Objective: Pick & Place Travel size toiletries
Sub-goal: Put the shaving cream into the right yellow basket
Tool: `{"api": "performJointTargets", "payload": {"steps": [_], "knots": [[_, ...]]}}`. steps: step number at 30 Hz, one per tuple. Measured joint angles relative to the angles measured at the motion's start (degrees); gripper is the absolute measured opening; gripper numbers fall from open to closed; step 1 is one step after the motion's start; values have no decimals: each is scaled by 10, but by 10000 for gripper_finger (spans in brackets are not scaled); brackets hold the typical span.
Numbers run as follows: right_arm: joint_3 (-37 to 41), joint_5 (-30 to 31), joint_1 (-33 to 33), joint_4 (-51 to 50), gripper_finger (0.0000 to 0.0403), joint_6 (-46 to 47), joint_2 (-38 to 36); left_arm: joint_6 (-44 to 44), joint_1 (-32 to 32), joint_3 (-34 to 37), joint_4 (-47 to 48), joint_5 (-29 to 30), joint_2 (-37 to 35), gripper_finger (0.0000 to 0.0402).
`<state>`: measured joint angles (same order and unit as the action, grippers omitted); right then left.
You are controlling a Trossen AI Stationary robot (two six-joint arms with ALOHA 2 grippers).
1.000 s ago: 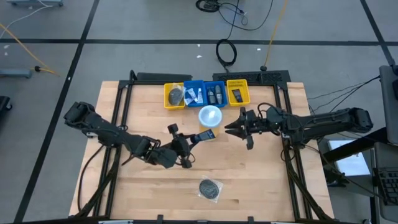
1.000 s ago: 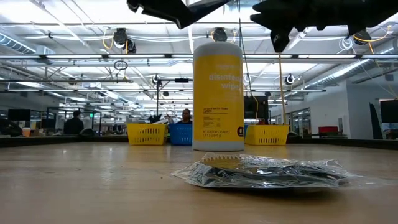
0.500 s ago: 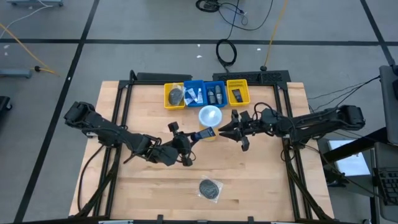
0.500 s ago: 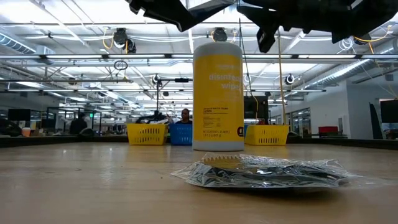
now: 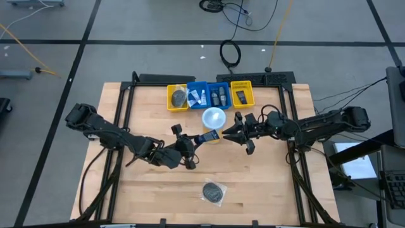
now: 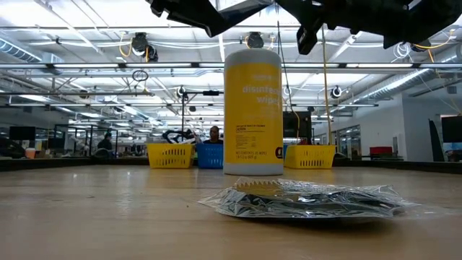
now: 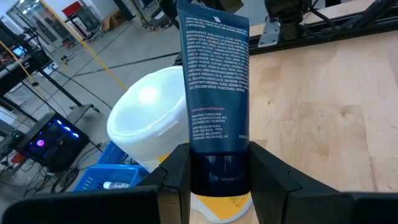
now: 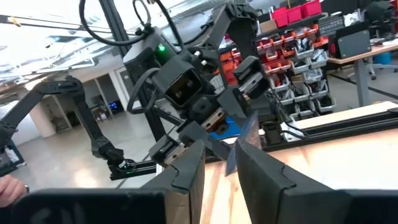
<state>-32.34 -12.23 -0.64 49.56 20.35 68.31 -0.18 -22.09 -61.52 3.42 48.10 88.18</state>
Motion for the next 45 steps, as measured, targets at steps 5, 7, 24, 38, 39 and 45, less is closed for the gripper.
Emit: {"api": "performJointTargets", "payload": {"steps": [5, 7, 24, 38, 39, 45], "knots": [[-4, 1, 4, 3, 87, -4, 17, -1, 0, 0, 0, 0, 0, 106], [-11, 1, 4, -1, 87, -4, 36, -1, 0, 0, 0, 0, 0, 106], [-50, -36, 2, 7, 69, -14, 79, 3, 0, -1, 11, -2, -1, 106], [-50, -27, 2, 2, 1, -46, 79, -1, 0, -1, 9, -1, -1, 120], [-50, -28, 2, 2, 1, -46, 79, -2, 0, -1, 8, -1, 0, 131], [-50, -30, 3, 2, 1, -52, 78, -4, 1, 0, 6, 0, 0, 186]]}}
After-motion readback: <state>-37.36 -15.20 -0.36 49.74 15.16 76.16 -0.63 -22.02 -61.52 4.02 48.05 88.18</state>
